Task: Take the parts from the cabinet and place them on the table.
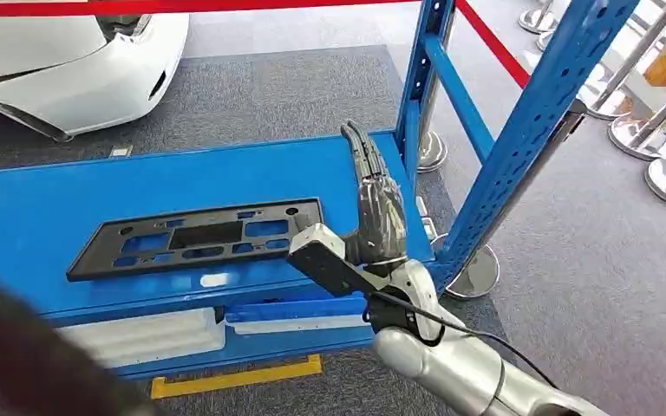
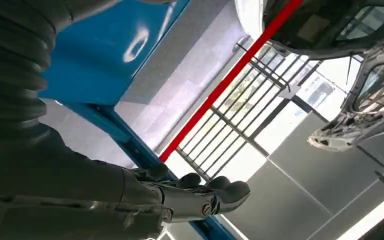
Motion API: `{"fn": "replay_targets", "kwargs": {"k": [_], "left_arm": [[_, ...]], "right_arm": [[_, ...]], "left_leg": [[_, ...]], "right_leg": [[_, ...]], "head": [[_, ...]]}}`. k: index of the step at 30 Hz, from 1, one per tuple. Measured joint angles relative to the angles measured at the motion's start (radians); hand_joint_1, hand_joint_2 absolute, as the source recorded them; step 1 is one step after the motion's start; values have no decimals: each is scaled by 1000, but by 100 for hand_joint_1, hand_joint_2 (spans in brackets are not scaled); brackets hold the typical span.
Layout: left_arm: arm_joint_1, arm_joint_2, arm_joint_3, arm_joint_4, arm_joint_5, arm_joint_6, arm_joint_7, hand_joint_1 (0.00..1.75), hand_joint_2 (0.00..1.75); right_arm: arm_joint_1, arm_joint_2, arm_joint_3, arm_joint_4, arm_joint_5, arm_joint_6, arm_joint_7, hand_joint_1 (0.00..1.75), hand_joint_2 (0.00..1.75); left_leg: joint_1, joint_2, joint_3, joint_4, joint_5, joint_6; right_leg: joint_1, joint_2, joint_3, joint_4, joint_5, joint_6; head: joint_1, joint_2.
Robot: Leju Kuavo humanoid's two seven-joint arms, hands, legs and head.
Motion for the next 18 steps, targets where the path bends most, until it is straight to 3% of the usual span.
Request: {"fn": "replay_targets", "kwargs": {"k": [2, 3, 4, 6, 12, 18], "left_arm": [[1, 0, 0, 1, 0, 3, 0, 0, 0], [1, 0, 0, 2, 1, 9, 0, 0, 0], [2, 0, 0, 3, 2, 13, -1, 0, 0], [3, 0, 0, 3, 9, 25, -1, 0, 0], [4, 0, 0, 3, 15, 33, 4, 0, 0], [4, -1, 0, 3, 13, 30, 6, 0, 0]], "right_arm": [[-1, -3, 0, 0, -1, 9, 5, 0, 175], [-1, -3, 0, 0, -3, 18, 7, 0, 175], [-3, -3, 0, 0, -4, 27, 9, 0, 175], [-8, -3, 0, 5, -11, 64, 22, 0, 175], [-35, -8, 6, 58, -10, 202, 71, 0, 175], [-55, -9, 12, 121, 10, 258, 91, 0, 175]], "left_leg": [[1, 2, 8, -11, 2, -8], [-6, 2, 12, -8, -2, -9], [-7, 2, 13, -10, 4, 1], [-5, 2, 16, -13, 2, 3], [-3, 2, 21, -26, 1, -3], [-3, 2, 22, -28, 3, -9]], "right_leg": [[2, 3, 1, 2, -1, -6], [-8, 4, 6, -7, 2, -4], [-7, 3, 7, -7, 1, -1], [-5, 3, 8, -7, -1, -2], [-3, 3, 9, -7, -4, -6], [-3, 2, 10, -7, -4, -8]], "head": [[3, 0], [2, 0], [1, 0], [-1, 0], [-2, 0], [-1, 0]]}}
